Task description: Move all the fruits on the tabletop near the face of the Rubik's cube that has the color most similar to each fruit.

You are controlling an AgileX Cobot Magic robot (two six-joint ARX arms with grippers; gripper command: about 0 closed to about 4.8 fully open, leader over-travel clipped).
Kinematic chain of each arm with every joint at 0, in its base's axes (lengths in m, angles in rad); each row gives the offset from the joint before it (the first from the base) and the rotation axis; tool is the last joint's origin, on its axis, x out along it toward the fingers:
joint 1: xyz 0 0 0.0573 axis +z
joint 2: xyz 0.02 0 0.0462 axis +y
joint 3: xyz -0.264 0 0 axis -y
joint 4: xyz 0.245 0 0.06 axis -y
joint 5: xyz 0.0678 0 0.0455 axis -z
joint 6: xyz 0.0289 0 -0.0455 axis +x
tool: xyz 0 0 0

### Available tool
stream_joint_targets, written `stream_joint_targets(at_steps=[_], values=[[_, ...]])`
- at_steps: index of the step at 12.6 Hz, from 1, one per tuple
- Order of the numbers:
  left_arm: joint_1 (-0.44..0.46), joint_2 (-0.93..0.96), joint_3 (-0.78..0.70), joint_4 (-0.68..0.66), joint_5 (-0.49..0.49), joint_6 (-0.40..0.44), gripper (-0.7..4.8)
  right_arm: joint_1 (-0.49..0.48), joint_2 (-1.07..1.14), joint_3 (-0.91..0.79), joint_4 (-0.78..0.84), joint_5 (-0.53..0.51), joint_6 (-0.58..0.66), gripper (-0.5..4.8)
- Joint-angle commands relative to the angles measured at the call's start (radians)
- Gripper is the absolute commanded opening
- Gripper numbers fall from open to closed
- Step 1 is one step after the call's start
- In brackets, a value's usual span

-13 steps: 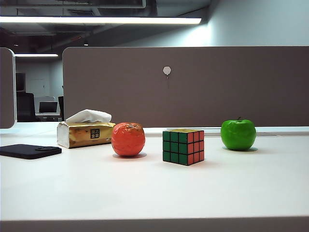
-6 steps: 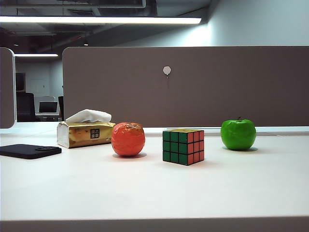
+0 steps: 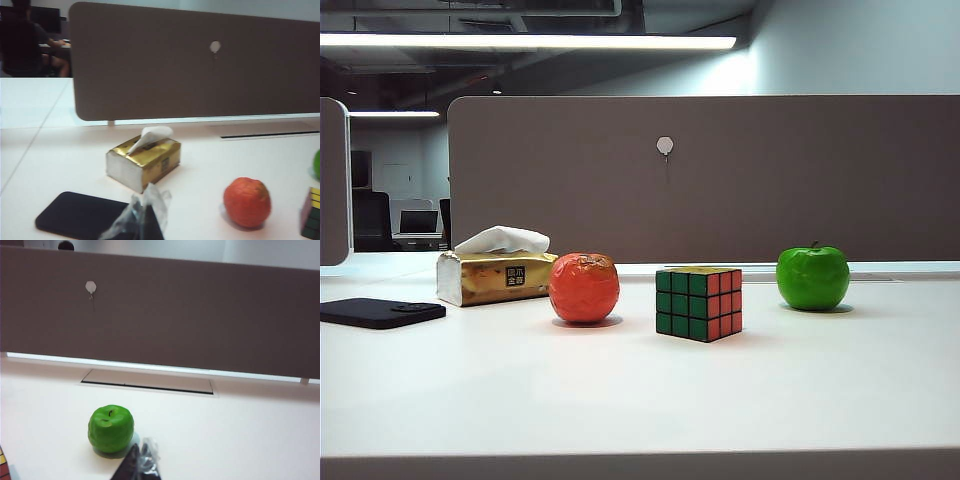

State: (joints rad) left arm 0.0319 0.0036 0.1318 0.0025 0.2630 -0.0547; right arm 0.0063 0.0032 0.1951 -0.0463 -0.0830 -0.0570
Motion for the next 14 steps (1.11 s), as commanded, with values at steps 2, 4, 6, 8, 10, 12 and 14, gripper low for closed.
stream_joint_targets(at_steps=[2,4,6,8,10,12,14], values=[[0.0,0.014,0.056,-0.017,0.083,-0.056,-0.05,0.0,0.018,0.093,-0.108,0.003,0.002,0.0],[-0.001,0.026,0.072,-0.015,0.103,-0.058,-0.05,0.0,0.048,0.126,-0.132,0.002,0.002,0.0],[-0.001,0.063,0.095,-0.016,0.146,-0.058,-0.05,0.001,0.108,0.18,-0.169,0.001,0.003,0.0],[-0.001,0.121,0.121,-0.014,0.188,-0.058,-0.05,0.001,0.186,0.245,-0.192,-0.002,0.002,-0.01],[-0.001,0.188,0.152,-0.002,0.211,-0.058,-0.05,0.001,0.278,0.311,-0.188,-0.002,0.001,0.0],[-0.001,0.26,0.182,0.025,0.213,-0.058,-0.05,0.001,0.378,0.37,-0.179,-0.002,0.001,0.0],[-0.001,0.322,0.196,0.072,0.222,-0.058,-0.05,0.001,0.488,0.415,-0.169,-0.003,0.001,0.0]])
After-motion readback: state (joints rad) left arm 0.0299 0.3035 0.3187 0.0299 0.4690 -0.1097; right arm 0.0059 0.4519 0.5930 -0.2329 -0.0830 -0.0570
